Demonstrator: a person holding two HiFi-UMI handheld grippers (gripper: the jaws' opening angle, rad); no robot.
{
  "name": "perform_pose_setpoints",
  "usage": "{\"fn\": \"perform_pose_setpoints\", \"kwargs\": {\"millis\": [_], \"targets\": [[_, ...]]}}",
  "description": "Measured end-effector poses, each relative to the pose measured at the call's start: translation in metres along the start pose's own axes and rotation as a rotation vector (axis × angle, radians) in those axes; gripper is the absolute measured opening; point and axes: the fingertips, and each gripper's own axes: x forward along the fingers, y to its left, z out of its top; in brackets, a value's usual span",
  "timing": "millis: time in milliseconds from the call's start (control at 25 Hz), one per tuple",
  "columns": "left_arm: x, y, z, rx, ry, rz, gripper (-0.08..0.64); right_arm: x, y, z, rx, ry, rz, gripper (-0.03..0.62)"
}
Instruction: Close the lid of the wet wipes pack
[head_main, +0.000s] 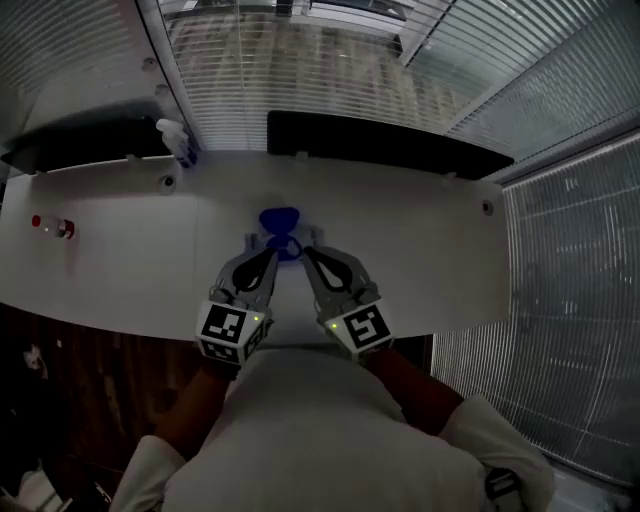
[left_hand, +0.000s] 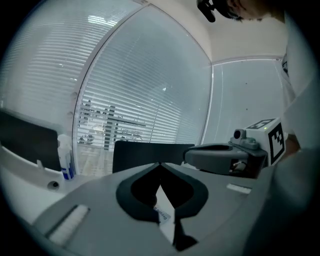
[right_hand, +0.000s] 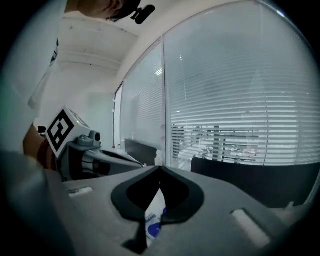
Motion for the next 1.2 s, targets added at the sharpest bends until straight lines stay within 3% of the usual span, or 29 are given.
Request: {"fn": "perform_pose_setpoints", "kwargs": {"millis": [240, 400, 760, 920, 960, 1200], "targets": [[0.031, 0.046, -0.091, 0.048, 0.149, 0.055, 0.003, 0.035, -0.017, -0.054, -0.015, 0.086, 0.028, 0.002], [0.042, 0.065, -0.126, 0.052, 0.201, 0.095, 0.003, 0.059, -0.021, -0.094, -0.043, 0.189, 0.080, 0.002], [0.062, 0.094, -0.214, 0.046, 0.404, 0.130, 0.003, 0.114, -0.042, -0.159, -0.105, 0.369, 0.174, 0.003], [0.066, 0.101, -0.250, 0.033, 0.482, 0.136, 0.002, 0.137, -0.057, -0.192, -0.126, 0.462, 0.180, 0.010], [0.067, 0.101, -0.257, 0.025, 0.494, 0.135, 0.003, 0.141, -0.060, -0.200, -0.127, 0.485, 0.187, 0.045], [0.074, 0.102, -0.276, 0.019, 0.540, 0.122, 0.003, 0.164, -0.085, -0.233, -0.141, 0.576, 0.231, 0.089]]}}
